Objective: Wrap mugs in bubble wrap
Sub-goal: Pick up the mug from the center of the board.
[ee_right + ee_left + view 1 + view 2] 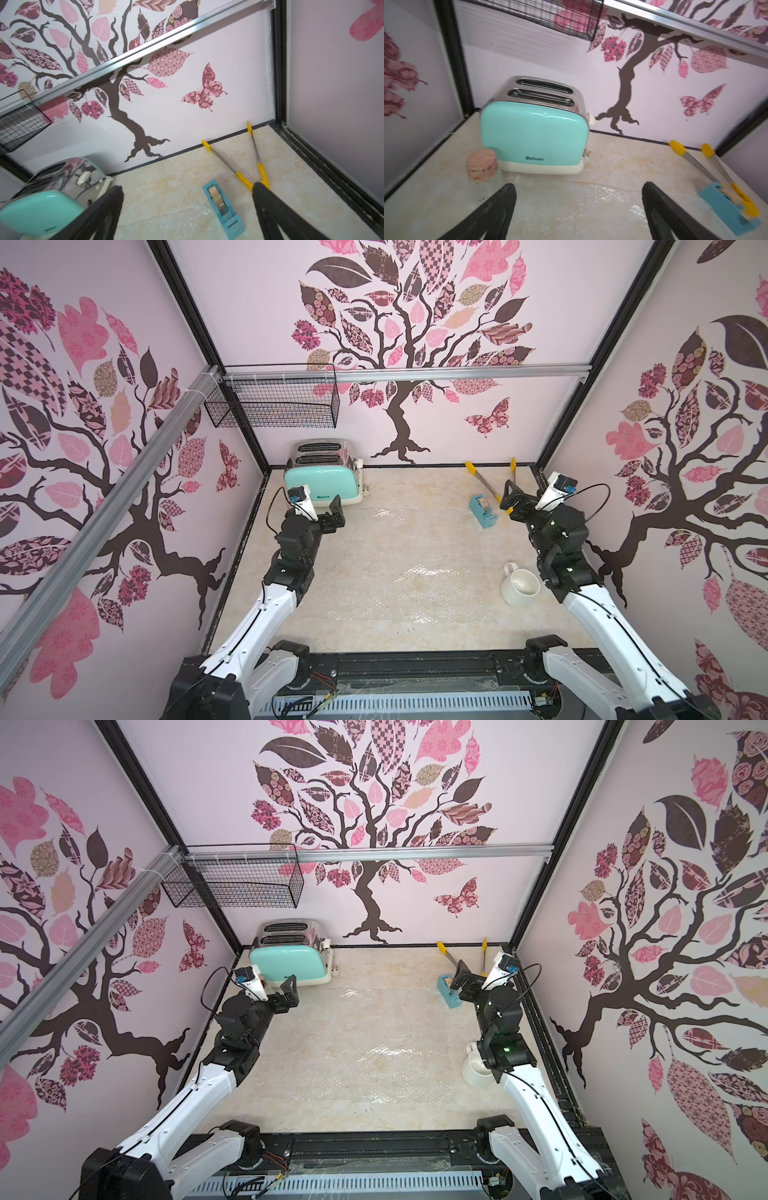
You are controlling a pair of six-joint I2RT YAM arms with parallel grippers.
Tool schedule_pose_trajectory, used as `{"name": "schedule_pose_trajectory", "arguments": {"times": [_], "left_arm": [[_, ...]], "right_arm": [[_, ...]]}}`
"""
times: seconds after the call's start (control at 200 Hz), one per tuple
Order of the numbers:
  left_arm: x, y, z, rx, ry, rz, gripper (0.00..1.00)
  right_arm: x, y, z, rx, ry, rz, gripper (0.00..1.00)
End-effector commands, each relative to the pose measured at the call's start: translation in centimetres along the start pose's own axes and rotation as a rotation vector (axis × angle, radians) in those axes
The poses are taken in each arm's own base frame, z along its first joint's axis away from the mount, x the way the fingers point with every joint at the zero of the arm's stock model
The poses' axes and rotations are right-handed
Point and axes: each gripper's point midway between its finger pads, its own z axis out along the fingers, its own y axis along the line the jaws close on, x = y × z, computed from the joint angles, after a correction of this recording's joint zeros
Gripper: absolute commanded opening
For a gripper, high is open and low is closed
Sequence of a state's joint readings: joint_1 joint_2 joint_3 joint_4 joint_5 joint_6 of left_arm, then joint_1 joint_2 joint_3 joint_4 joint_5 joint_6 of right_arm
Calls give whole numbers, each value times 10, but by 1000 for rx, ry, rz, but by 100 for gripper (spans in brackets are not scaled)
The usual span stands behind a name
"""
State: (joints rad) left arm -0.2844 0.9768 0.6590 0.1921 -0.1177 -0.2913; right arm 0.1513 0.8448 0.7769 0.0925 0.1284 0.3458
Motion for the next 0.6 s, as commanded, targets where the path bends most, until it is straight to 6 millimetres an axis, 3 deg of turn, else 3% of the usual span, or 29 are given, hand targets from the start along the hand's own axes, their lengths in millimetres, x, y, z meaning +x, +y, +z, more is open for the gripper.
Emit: {"name": "schedule_pose_trajectory", "arguments": {"times": [0.0,0.105,0.19,0.415,0.505,0.59], "left_arm": [[20,-47,-19,168,158,-24,98],[41,-94,-49,276,176,148,98],[55,-106,-63,335,167,165,98],[70,-71,-61,195,110,104,98],[73,-51,-55,79,106,63,98],[77,-46,-52,54,123,67,98]], "right_arm": [[70,-10,-28,40,362,83,100],[86,-19,-51,107,475,137,100],[101,-27,-66,160,564,151,100],[156,-64,-94,350,720,205,96],[177,-73,-97,385,775,209,91],[189,-76,-96,399,809,207,85]]}}
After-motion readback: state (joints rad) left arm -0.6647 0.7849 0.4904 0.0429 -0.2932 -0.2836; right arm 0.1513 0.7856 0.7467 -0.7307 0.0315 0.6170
